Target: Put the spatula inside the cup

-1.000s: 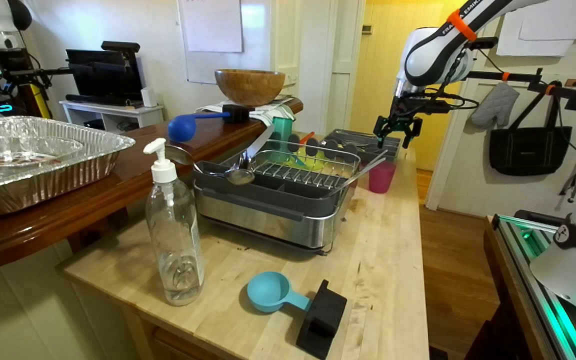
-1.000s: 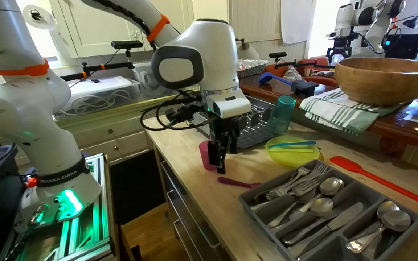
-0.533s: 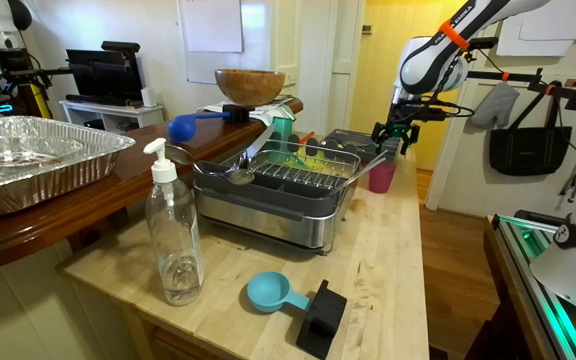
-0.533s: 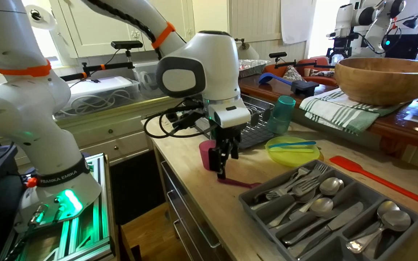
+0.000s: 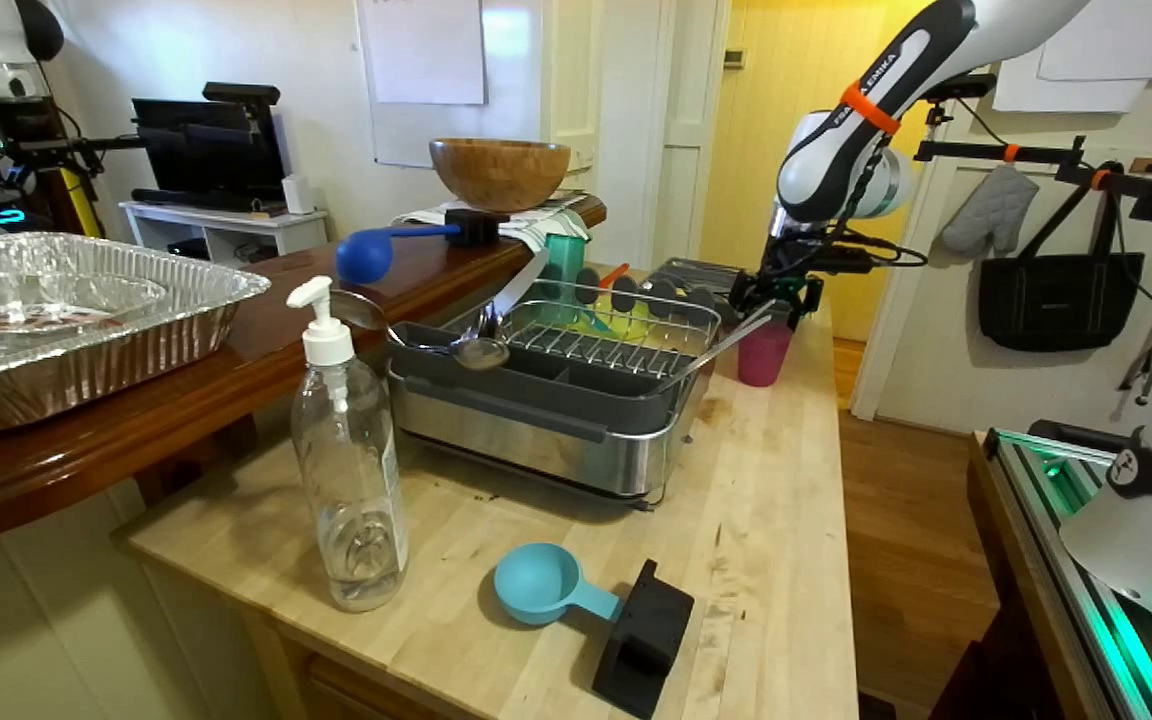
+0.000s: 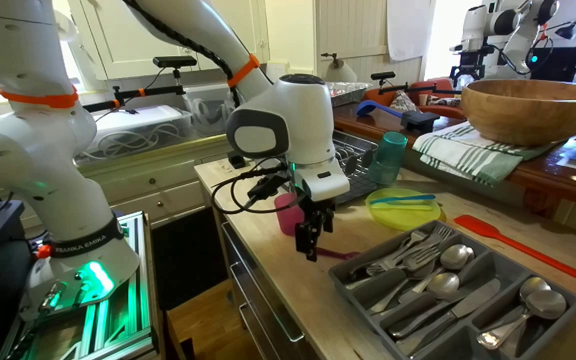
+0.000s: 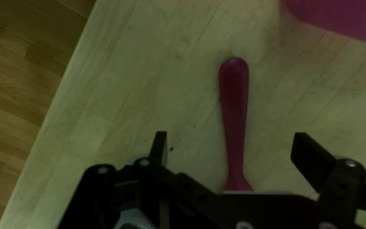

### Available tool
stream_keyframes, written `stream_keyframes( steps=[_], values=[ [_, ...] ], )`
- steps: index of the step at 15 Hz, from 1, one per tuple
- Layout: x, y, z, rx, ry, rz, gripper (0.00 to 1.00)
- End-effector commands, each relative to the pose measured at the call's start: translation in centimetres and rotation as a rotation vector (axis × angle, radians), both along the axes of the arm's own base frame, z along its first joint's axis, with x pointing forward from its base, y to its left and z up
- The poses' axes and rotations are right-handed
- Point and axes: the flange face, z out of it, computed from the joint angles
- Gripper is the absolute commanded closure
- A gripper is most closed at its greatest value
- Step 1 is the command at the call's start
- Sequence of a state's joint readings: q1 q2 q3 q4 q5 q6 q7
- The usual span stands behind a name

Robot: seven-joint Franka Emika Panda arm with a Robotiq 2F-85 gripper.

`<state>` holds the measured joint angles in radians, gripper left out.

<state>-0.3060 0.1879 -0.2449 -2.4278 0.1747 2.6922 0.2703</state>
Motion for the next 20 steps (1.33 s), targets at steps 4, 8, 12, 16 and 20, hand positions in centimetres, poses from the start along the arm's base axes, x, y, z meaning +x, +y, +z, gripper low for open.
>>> stream_keyframes(
  steps=[4, 8, 12, 16, 20],
  values=[
    [1.5, 0.0, -2.4, 0.022, -0.01, 0.0, 0.25],
    [1.8, -0.1, -2.6, 0.026, -0.01, 0.013, 0.58],
    [2.1, -0.2, -1.9, 0.019, -0.015, 0.043, 0.88],
    [2.2, 0.1, -1.6, 0.02, -0.012, 0.083, 0.95],
    [2.1, 0.4, -0.4, 0.026, -0.012, 0.143, 0.95]
  ],
)
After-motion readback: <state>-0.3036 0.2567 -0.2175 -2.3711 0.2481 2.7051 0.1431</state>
